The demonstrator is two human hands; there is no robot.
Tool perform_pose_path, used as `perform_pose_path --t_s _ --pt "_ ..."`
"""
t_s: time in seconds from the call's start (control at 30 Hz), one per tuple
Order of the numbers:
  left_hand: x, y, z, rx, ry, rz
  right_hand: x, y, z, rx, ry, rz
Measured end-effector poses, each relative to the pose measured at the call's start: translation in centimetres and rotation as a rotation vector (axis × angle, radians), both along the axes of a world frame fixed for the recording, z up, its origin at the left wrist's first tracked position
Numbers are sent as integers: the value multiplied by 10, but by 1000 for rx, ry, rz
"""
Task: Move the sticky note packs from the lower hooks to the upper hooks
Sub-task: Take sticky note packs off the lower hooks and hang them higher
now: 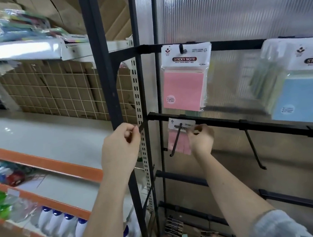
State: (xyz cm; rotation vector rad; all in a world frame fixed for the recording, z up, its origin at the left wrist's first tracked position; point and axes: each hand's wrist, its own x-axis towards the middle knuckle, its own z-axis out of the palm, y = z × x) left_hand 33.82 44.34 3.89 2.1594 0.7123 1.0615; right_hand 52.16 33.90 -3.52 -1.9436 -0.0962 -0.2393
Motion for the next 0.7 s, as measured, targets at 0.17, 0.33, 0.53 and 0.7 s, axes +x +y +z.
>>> perform_pose_path --t_s 0.17,0.33,0.53,0.7 --pt "-3 2 -3 37 21 -7 -2 0 -3 -70 8 61" --pt "-9 7 -6 46 45 22 -21 -9 1 -50 -129 85" --pt "-18 6 -7 7 10 44 -37 -17 -3 21 -48 239" --pt "-28 5 -9 -1 34 72 -59 -23 5 29 -28 296"
